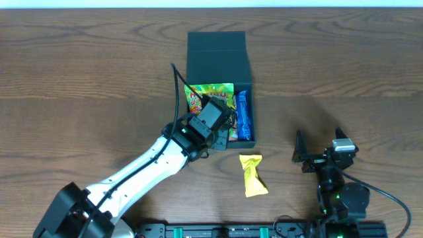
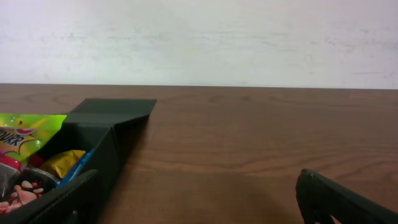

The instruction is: Pack container

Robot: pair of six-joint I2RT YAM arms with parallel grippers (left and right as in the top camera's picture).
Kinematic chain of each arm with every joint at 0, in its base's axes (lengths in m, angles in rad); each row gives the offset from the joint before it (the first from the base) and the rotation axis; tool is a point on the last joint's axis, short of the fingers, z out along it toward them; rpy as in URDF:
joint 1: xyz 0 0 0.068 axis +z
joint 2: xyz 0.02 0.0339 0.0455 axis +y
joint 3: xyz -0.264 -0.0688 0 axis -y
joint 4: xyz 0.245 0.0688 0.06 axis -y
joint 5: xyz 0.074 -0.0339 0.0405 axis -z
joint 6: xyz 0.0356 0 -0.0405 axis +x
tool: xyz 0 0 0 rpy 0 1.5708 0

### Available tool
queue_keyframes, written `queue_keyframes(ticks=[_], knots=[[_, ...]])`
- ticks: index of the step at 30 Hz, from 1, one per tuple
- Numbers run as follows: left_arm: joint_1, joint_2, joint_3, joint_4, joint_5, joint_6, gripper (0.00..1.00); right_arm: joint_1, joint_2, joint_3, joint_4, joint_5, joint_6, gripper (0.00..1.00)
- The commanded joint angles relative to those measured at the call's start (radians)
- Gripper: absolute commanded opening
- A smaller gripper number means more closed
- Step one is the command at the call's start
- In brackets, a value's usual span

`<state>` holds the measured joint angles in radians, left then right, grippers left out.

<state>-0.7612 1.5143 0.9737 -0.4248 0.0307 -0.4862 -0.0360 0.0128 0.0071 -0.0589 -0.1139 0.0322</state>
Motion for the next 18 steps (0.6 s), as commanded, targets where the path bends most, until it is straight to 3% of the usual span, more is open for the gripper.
queue_keyframes(ticks=[1, 6, 10, 18], knots=[[0.002, -0.033, 0.039, -0.060, -0.125, 0.046, 0.06, -0.015, -0.002, -0.002, -0.005, 0.002, -0.011, 0.99], [0.002, -0.073, 0.043, -0.135, -0.385, 0.107, 0.06, -0.015, -0.002, -0.002, -0.005, 0.002, -0.011, 0.99], [0.029, -0.067, 0.043, 0.055, -0.237, 0.372, 0.06, -0.015, -0.002, -0.002, -0.005, 0.002, -0.011, 0.99], [0.119, 0.048, 0.043, 0.162, -0.166, 0.386, 0.06, -0.015, -0.002, -0.002, -0.005, 0.002, -0.011, 0.99]])
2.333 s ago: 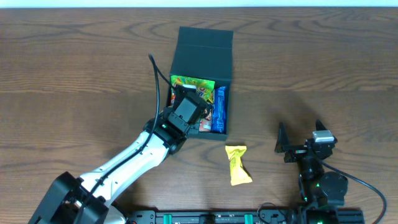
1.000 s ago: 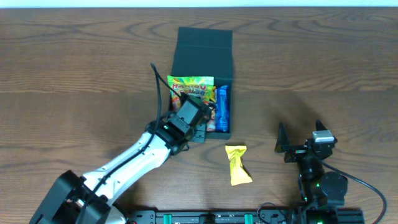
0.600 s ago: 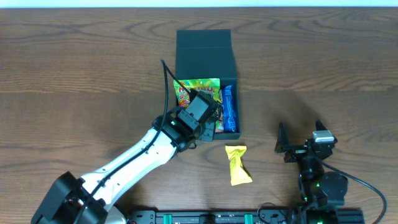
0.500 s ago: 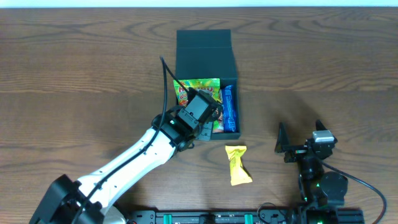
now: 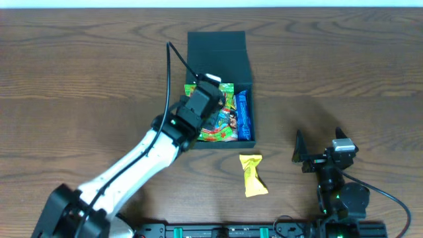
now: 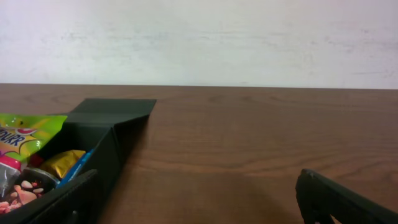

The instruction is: Pack container

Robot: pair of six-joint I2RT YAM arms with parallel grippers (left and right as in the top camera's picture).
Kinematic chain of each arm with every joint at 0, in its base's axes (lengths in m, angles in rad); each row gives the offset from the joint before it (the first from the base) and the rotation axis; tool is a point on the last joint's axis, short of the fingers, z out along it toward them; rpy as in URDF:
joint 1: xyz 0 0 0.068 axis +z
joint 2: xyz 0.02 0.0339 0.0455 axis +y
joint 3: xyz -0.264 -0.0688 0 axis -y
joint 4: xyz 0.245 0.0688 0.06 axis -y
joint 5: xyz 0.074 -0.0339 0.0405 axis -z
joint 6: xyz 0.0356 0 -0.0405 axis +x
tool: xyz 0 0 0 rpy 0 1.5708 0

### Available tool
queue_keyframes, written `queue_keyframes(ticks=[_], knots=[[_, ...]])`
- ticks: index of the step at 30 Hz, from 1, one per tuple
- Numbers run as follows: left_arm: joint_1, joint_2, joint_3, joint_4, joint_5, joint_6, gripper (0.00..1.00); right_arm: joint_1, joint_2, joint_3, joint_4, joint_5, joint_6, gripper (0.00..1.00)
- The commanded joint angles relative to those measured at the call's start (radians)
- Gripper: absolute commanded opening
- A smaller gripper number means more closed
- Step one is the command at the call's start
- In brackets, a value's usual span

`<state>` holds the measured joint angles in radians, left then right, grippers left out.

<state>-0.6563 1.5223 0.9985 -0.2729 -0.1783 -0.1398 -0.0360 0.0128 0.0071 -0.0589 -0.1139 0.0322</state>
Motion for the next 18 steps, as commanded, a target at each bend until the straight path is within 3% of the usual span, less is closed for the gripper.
queue_keyframes(ticks=[1, 10, 15, 16, 18], knots=[[0.014, 0.055, 0.018, 0.020, 0.051, 0.039, 0.06, -0.015, -0.002, -0.002, -0.005, 0.002, -0.011, 0.99], [-0.034, 0.175, 0.018, 0.076, 0.071, 0.005, 0.06, -0.015, -0.002, -0.002, -0.005, 0.002, -0.011, 0.99], [-0.045, 0.089, 0.021, 0.068, -0.018, -0.001, 0.05, -0.015, -0.002, -0.002, -0.005, 0.002, -0.011, 0.99], [-0.045, 0.053, 0.021, 0.064, -0.016, -0.031, 0.05, -0.015, -0.002, -0.002, -0.005, 0.002, -0.011, 0.99], [-0.042, -0.028, 0.019, 0.044, -0.002, -0.225, 0.06, -0.015, -0.002, -0.002, -0.005, 0.002, -0.011, 0.99]])
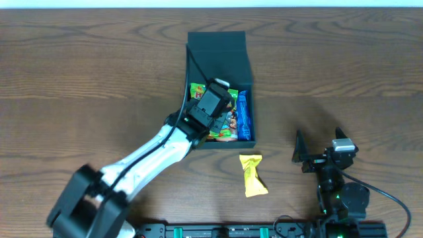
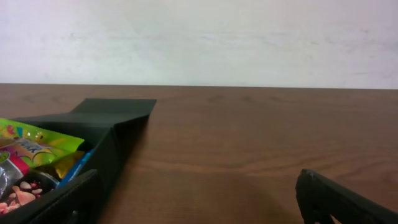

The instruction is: Pack container

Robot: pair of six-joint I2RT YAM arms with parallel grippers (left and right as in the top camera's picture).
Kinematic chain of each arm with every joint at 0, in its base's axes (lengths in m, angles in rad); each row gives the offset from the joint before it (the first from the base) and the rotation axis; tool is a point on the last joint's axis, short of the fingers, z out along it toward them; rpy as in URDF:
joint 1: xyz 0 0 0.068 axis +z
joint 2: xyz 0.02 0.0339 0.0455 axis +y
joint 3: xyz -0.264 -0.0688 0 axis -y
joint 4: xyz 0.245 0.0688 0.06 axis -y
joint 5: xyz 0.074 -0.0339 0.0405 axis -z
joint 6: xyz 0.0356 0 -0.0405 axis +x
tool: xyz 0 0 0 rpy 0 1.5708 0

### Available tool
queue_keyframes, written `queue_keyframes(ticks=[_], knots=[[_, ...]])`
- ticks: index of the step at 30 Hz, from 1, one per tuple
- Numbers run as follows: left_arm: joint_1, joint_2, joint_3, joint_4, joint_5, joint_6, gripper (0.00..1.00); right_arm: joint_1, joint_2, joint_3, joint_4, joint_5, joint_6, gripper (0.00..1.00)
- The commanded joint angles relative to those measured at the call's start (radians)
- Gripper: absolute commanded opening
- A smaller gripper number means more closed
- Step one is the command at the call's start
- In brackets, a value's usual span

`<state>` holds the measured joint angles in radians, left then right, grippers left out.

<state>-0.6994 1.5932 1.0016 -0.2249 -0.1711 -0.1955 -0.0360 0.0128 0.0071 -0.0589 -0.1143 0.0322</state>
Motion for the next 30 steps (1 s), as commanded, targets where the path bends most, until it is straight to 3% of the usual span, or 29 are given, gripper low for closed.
queue_keyframes(ticks=[1, 4, 7, 11, 13, 17, 30], knots=[[0.006, -0.128, 0.014, -0.003, 0.016, -0.260, 0.05, -0.015, -0.002, -0.002, -0.005, 0.003, -0.011, 0.99], [0.053, -0.170, -0.008, 0.053, 0.261, -0.515, 0.06, -0.015, -0.002, -0.002, -0.005, 0.003, -0.011, 0.99], [0.102, -0.171, -0.104, 0.163, 0.386, -0.818, 0.06, -0.015, -0.002, -0.002, -0.005, 0.003, -0.011, 0.99], [0.144, -0.171, -0.346, 0.597, 0.526, -0.965, 0.06, -0.015, -0.002, -0.002, -0.005, 0.003, -0.011, 0.99], [0.153, -0.171, -0.438, 0.704, 0.526, -0.984, 0.06, -0.015, -0.002, -0.002, -0.005, 0.003, -0.011, 0.99], [0.150, -0.171, -0.456, 0.689, 0.599, -0.980, 0.06, -0.015, -0.002, -0.002, -0.005, 0.003, -0.011, 0.99], [0.148, -0.111, -0.456, 0.641, 0.447, -0.949, 0.06, -0.015, -0.002, -0.002, -0.005, 0.003, -0.011, 0.99]])
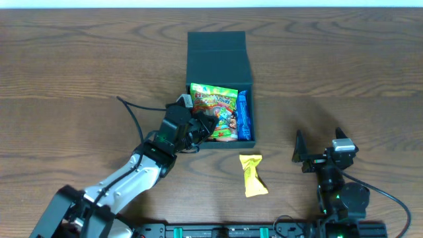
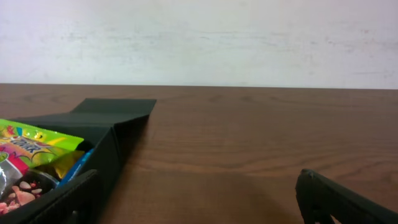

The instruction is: Pack container

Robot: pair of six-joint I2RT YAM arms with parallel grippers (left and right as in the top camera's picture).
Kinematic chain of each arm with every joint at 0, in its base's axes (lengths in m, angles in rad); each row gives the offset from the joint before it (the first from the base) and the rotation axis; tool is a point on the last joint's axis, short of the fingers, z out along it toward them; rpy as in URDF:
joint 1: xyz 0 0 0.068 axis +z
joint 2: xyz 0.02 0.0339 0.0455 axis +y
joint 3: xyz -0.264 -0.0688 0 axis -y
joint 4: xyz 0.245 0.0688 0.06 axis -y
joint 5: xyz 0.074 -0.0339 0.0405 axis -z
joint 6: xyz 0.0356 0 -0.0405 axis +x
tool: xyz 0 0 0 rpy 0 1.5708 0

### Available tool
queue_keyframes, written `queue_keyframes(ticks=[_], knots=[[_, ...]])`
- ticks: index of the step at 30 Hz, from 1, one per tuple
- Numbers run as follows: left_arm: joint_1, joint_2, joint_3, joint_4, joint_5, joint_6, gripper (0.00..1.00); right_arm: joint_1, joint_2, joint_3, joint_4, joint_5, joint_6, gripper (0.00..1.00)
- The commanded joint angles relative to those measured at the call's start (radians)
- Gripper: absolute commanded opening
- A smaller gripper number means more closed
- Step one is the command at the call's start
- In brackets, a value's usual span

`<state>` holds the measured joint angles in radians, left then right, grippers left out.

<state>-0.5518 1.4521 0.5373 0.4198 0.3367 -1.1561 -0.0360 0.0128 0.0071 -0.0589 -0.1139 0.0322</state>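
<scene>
The black box stands open mid-table, its lid laid back, and shows at the left of the right wrist view as the box. Inside lie a green candy bag, a blue packet and other snacks; the right wrist view shows the green bag on top. My left gripper sits at the box's front left corner; its dark fingers blend with the box. A yellow packet lies on the table in front of the box. My right gripper, seen also in its own view, rests open and empty to the right.
The wooden table stretches around the box. The left arm reaches in from the front left, its cable looping left of the box. A pale wall runs along the far edge.
My left gripper has drawn back from over the box's middle to its front left corner. The green bag now lies uncovered and flat on top of the contents. The right arm is unmoved.
My left gripper was over the front of the box, on the green bag. It then stood further back over the bag, then over the box's middle with the bag partly covered. Now it is at the box's corner and the bag lies inside. The yellow packet never moved.
</scene>
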Motion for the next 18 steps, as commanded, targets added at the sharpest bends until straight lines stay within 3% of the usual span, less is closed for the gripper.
queue_keyframes(ticks=[1, 7, 18], knots=[[0.000, 0.043, 0.008, -0.003, -0.076, 0.015, 0.06, -0.015, -0.002, -0.002, -0.005, 0.002, -0.011, 0.99], [-0.014, 0.063, 0.010, 0.037, -0.085, 0.026, 0.06, -0.015, -0.002, -0.002, -0.005, 0.002, -0.011, 0.99], [-0.097, 0.064, 0.010, -0.036, -0.196, 0.116, 0.06, -0.015, -0.002, -0.002, -0.005, 0.002, -0.011, 0.99]])
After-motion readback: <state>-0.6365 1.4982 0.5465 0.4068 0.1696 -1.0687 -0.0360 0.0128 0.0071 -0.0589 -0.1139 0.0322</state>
